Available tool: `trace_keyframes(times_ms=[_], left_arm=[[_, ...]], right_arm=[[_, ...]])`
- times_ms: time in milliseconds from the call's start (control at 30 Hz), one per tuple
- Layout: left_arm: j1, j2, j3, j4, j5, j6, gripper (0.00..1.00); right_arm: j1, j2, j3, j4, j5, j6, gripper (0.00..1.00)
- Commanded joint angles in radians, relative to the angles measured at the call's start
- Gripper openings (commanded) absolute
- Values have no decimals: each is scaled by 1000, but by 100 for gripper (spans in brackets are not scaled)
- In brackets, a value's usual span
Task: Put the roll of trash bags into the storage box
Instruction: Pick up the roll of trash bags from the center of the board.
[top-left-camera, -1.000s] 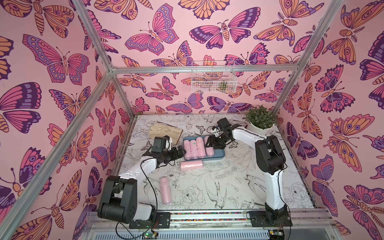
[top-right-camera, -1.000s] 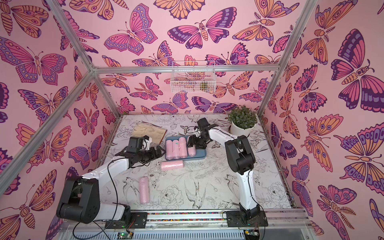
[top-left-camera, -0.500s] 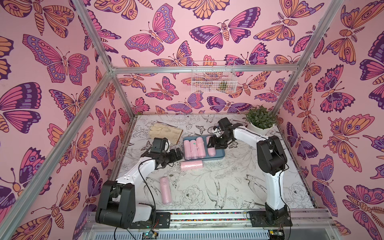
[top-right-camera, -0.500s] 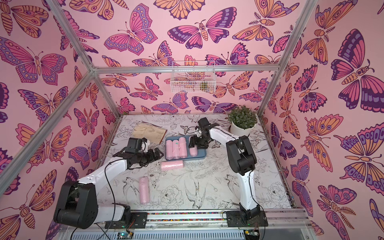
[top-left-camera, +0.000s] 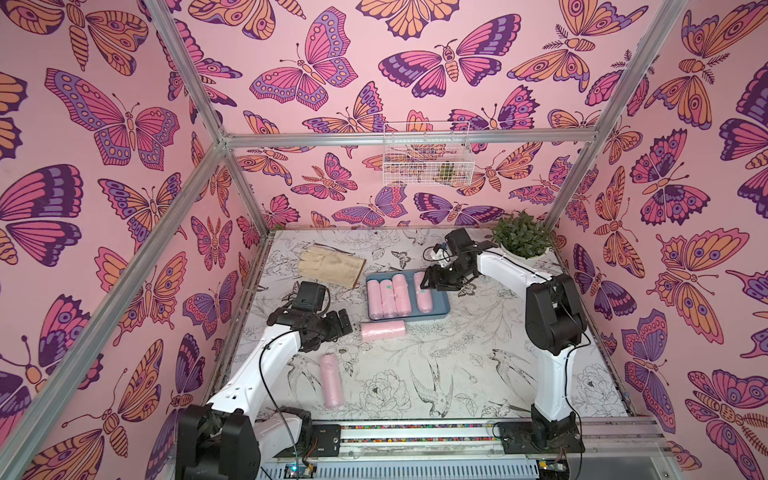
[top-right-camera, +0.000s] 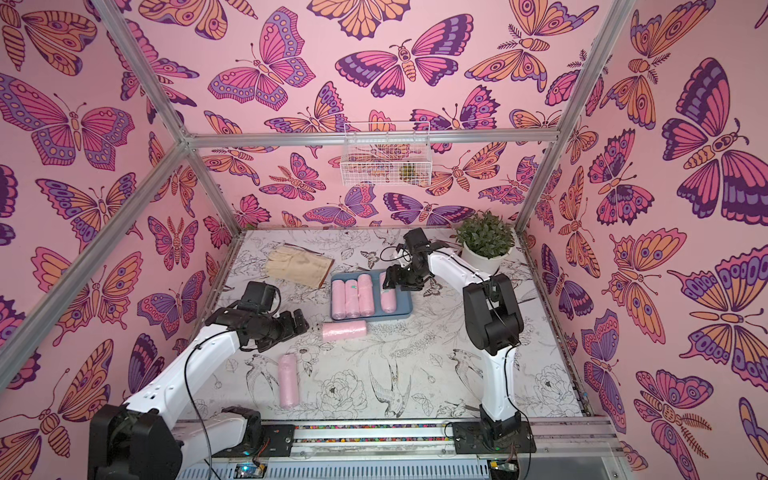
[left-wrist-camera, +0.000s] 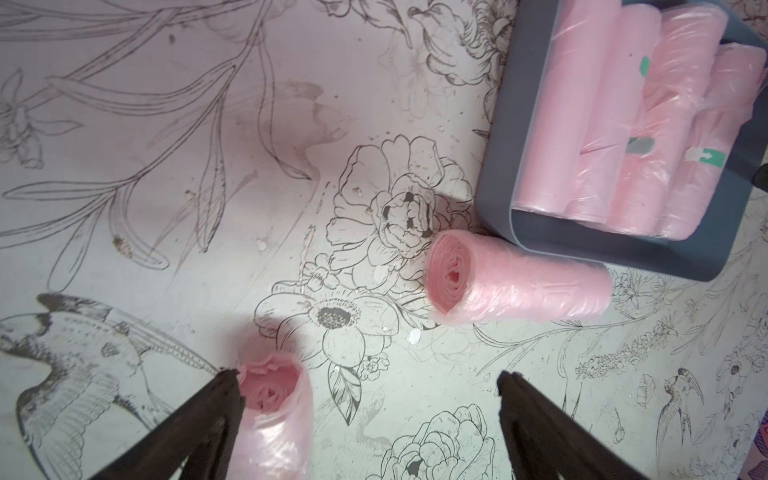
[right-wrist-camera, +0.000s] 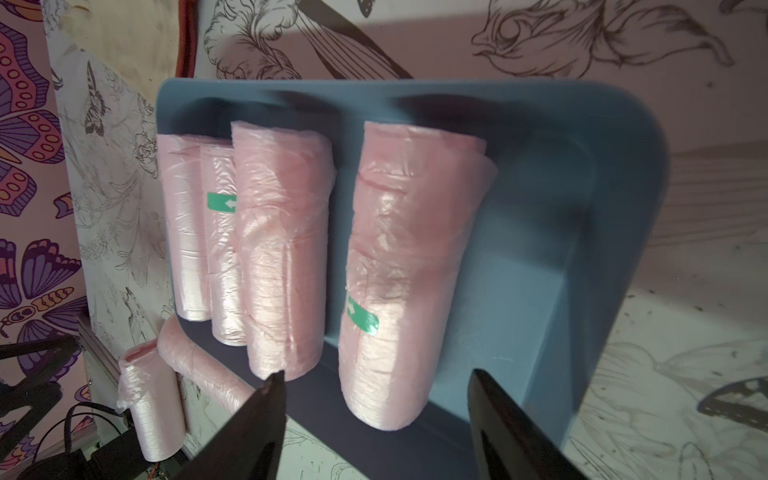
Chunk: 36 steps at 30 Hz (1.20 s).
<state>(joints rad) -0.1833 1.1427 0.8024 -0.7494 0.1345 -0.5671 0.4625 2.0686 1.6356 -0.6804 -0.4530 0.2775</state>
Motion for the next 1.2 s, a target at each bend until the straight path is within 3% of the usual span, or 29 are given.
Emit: trace_keyframes(times_ms=[0,400,1167], left_arm=[[0,-35,-36,-109,-44,-55,100],[-63,-38,-77,-146,-47,-126,100],[-104,-23,-118,-148,-49,-195,100]], right_arm=[[-5,-14,-12,-32,3,-35,71],[-6,57,-8,3,-34,-31,56],[37,198,76,76,-184,-26,48]])
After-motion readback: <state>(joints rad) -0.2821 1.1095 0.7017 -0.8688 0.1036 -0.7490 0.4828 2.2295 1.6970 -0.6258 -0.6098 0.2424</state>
